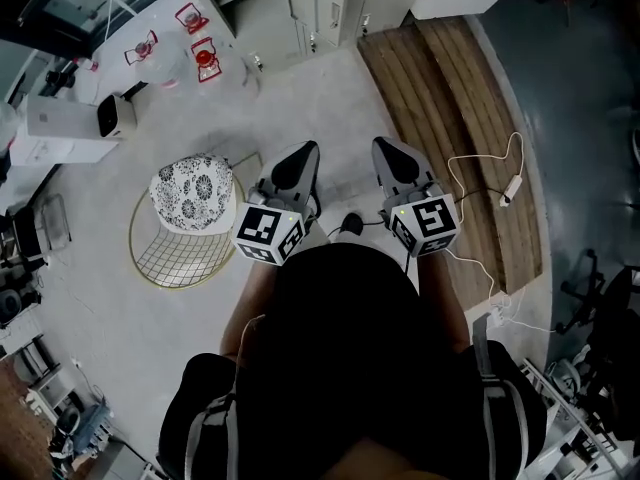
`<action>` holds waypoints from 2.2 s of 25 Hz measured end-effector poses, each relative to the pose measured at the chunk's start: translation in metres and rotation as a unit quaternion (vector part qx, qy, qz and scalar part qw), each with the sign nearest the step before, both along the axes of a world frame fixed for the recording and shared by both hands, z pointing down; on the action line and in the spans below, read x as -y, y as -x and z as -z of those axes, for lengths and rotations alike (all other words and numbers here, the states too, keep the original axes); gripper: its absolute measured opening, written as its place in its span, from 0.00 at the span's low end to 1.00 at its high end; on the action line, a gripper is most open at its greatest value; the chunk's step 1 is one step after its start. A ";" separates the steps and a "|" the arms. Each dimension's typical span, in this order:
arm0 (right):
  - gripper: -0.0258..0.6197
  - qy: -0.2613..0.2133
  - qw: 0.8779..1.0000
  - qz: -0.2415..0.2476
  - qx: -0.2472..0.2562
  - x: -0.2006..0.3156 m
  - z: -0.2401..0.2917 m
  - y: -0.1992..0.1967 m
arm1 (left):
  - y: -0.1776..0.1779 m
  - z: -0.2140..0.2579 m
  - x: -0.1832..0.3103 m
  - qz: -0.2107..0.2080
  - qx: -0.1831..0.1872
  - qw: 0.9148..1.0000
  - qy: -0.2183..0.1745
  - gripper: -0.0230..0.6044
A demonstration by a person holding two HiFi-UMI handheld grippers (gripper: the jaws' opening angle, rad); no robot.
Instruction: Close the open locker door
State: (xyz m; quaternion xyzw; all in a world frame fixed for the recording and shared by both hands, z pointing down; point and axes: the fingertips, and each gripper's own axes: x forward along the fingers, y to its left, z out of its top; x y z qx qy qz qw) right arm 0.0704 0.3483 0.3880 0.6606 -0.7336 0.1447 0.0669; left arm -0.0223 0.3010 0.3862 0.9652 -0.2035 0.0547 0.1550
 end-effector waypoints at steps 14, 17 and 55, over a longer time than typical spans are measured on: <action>0.04 -0.014 0.999 -0.043 -0.015 0.119 0.020 -0.010 | -0.019 0.010 0.124 -0.044 -0.015 0.999 -0.003 0.07; 0.04 -0.012 0.998 -0.051 -0.018 0.135 0.015 -0.008 | -0.020 0.005 0.143 -0.051 -0.015 0.999 -0.001 0.07; 0.04 -0.007 1.000 0.021 0.005 0.290 0.019 -0.190 | -0.186 0.016 0.280 0.027 -0.003 1.000 0.000 0.07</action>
